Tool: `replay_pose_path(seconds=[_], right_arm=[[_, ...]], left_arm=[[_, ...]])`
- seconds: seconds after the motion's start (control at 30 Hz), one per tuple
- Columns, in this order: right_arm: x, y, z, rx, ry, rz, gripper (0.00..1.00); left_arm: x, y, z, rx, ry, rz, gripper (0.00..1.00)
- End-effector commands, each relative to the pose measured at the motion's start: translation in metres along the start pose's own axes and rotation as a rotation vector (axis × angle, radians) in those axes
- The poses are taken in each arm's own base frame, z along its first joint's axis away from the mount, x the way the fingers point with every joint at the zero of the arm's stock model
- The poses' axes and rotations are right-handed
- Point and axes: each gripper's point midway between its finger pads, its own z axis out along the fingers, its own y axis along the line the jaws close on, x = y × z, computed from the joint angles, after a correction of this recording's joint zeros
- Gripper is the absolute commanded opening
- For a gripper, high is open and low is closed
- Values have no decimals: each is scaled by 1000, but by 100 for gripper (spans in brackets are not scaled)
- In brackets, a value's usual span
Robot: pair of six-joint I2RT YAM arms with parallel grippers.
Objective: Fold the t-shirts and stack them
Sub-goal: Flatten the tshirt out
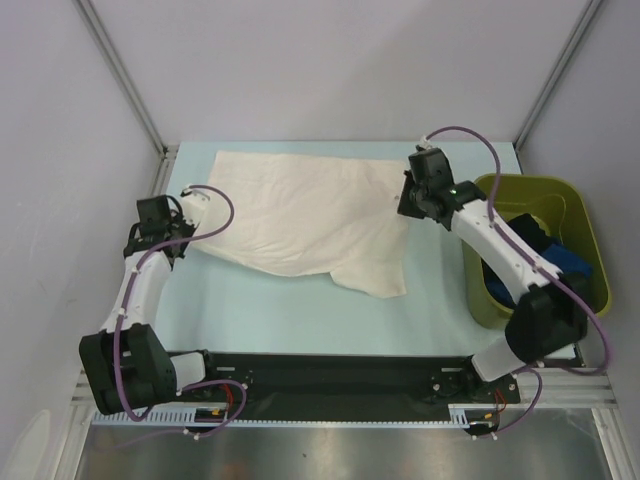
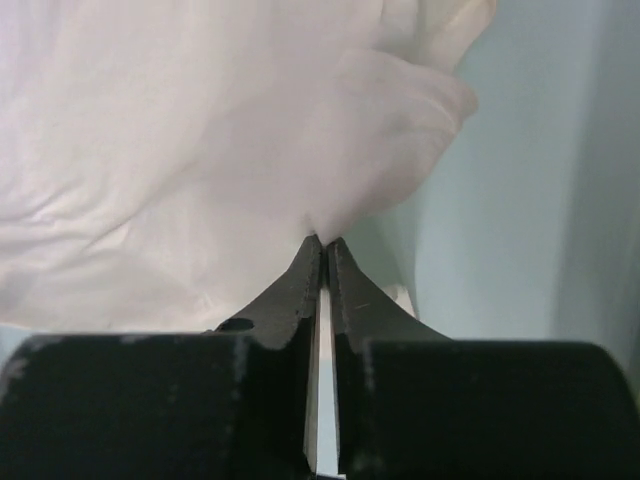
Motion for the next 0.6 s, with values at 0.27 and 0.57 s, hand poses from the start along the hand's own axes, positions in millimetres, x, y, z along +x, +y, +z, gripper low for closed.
replay_pose_path(seconds=[0.27, 0.57], right_arm=[[-19, -33, 70, 174, 93, -111, 56], [125, -47, 33, 165, 330, -120, 64]], left_arm=[[-23, -5, 1, 70, -80, -67, 0], [-16, -12, 5, 96, -49, -95, 1]])
